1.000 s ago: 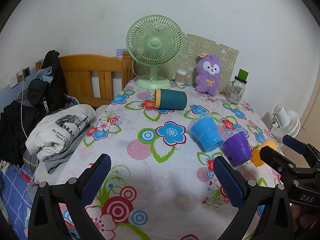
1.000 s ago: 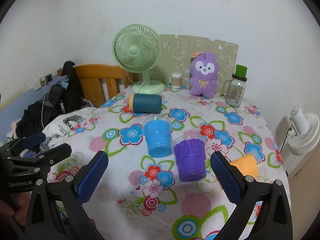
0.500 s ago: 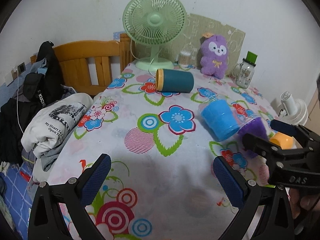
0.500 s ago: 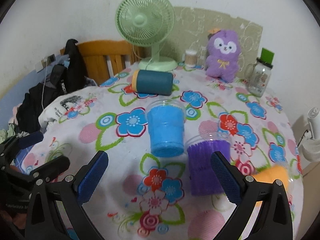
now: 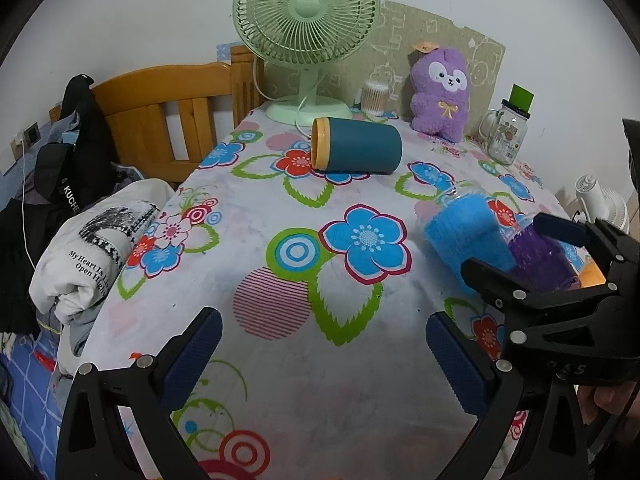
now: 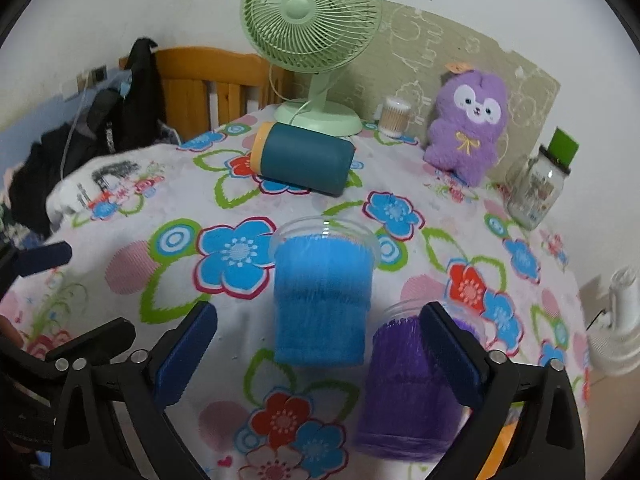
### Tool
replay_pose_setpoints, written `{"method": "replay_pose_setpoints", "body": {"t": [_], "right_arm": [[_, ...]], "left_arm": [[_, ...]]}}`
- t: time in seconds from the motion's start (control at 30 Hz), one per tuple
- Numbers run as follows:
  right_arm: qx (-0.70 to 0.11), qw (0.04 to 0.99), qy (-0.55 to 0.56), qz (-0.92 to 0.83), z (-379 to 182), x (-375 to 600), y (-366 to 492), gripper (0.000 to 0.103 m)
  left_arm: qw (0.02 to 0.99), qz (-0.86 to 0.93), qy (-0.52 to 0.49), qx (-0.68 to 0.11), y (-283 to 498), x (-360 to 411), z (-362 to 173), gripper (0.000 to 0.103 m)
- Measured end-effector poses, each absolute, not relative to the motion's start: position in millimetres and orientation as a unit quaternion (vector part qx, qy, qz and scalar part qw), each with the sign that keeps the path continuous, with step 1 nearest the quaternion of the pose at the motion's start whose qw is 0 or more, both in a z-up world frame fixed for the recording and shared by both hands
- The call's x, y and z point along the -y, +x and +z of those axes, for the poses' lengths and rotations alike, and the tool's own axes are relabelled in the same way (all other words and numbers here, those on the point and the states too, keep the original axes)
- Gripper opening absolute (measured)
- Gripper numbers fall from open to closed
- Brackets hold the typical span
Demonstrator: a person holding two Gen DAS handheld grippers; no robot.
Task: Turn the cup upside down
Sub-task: 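Close the right gripper around the blue cup's body, then lift the blue cup with the right gripper toward the left gripper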
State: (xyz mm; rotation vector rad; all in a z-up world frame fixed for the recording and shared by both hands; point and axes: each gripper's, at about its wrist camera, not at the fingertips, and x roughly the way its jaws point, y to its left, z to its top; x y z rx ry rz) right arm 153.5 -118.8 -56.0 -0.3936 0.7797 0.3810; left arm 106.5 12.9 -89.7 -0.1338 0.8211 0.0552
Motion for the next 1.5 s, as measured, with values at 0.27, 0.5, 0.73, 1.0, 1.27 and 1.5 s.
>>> {"method": "replay_pose_setpoints", "body": {"t": [0.27, 0.5, 0.73, 1.0, 1.27, 1.5], "right_arm": [[-0.378, 0.877, -0.227, 0.190, -55, 108, 163, 0.095], [-0.455, 0.844, -0.218, 0.181, -89, 110, 194, 0.063], [-0.478, 0.841, -0.156, 0.201, -89, 119, 194, 0.057], [-0.457, 0.856, -0.110, 0.218, -52, 120, 158, 0.057], [-0.479, 0.849, -0.052, 0.217, -60, 119, 102, 0.057], [-0.512, 0.831, -0.026, 0.215, -86, 115, 66, 0.058]], "left_arm": [[0.912, 0.029, -0.070, -0.403, 115, -18, -95, 0.103], [0.910, 0.030, -0.071, -0.407, 118, -17, -97, 0.103], [0.911, 0.033, -0.076, -0.405, 114, -20, -96, 0.103], [0.923, 0.025, -0.086, -0.374, 75, -23, -82, 0.103], [0.929, 0.013, -0.065, -0.364, 13, -11, -91, 0.103], [0.925, 0.017, -0.047, -0.376, -25, -2, -103, 0.103]]}}
